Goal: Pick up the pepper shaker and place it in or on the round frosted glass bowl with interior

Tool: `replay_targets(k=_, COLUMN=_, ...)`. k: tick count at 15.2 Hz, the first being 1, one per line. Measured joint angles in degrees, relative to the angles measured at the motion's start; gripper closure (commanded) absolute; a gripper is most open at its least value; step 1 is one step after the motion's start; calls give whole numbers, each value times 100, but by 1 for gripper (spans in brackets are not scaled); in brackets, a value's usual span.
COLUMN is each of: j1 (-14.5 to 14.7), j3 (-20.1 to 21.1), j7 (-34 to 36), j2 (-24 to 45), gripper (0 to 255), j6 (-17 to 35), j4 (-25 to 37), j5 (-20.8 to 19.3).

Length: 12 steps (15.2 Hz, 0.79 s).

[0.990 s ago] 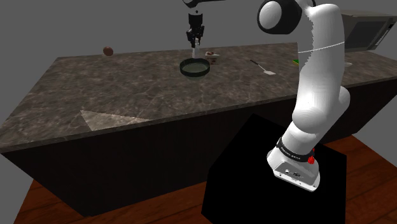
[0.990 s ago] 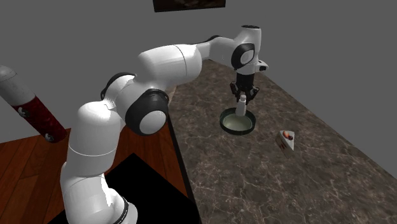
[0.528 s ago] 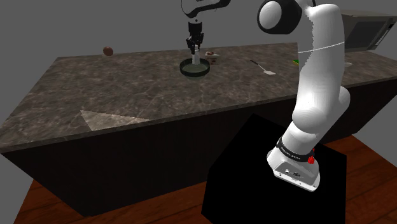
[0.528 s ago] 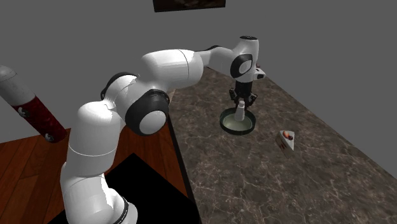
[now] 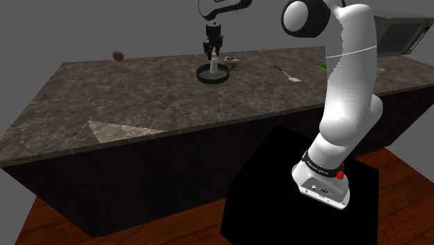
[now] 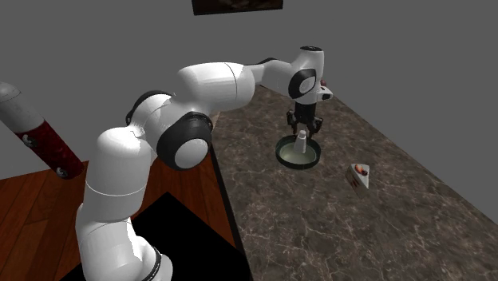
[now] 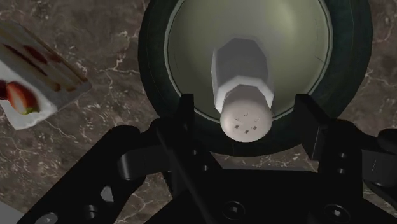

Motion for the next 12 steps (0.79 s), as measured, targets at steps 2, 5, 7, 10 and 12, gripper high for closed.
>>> replay_targets(k=2, j1=0, j3=0, j7=0, j2=0, gripper=0, j6=0, j4=0, j5=0)
replay_targets(k=5, j1=0, j3=0, j7=0, j2=0, gripper=0, j6=1, j4=0, j5=0)
replay_targets(k=7, j1=3, j3=1, j7=-18, j2=-29, gripper=0, j6=-213, j4=190, j5=5)
replay_targets(k=10, j1=26, j3=7, j7=-26, j2=-39, gripper=0, j6=-615, j4=585, j5=9)
replay_targets(k=12, j1=33, j3=9, j7=-24, j2=-27, gripper=0, j6=-686, j4=664, j5=9)
